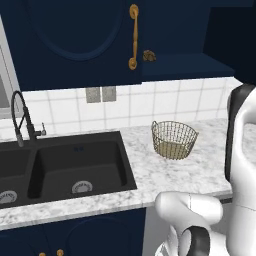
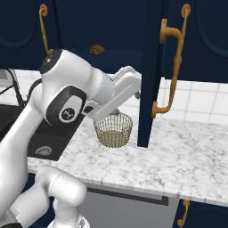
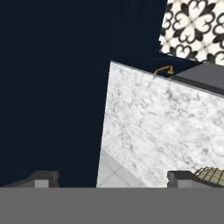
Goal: Open the cabinet, pick up the bread from the cabinet and place it in the basket. Then move the basket to the dining counter.
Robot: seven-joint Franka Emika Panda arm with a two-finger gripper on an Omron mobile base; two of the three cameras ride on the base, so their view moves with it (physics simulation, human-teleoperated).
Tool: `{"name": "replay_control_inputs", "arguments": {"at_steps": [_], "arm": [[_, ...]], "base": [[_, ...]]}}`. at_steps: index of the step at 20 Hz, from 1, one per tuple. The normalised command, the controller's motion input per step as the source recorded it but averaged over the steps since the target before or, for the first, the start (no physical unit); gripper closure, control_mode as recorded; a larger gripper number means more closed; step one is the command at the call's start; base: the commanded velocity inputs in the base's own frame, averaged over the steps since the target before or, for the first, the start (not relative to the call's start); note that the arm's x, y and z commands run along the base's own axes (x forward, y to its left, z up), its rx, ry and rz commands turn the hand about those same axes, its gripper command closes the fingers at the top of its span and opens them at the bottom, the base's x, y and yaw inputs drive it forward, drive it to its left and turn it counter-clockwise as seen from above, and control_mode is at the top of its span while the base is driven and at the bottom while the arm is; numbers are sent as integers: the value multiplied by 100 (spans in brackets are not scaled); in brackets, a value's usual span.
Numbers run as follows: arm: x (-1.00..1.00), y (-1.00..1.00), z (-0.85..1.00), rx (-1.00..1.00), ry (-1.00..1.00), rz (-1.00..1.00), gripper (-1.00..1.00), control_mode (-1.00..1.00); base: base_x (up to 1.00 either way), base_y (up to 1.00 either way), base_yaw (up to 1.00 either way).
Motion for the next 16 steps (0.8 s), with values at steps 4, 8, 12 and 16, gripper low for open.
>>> {"name": "replay_control_inputs", "arguments": {"at_steps": [4, 8, 12, 16], "arm": [[0, 96, 0, 3, -30, 12, -100, -100], [-19, 100, 1, 0, -16, 18, -100, -100], [-61, 100, 2, -5, -7, 34, -100, -100], [-73, 75, 11, -14, -5, 57, -100, -100]], "base": [[0, 0, 0], [0, 0, 0], [0, 0, 0], [0, 0, 0]]}}
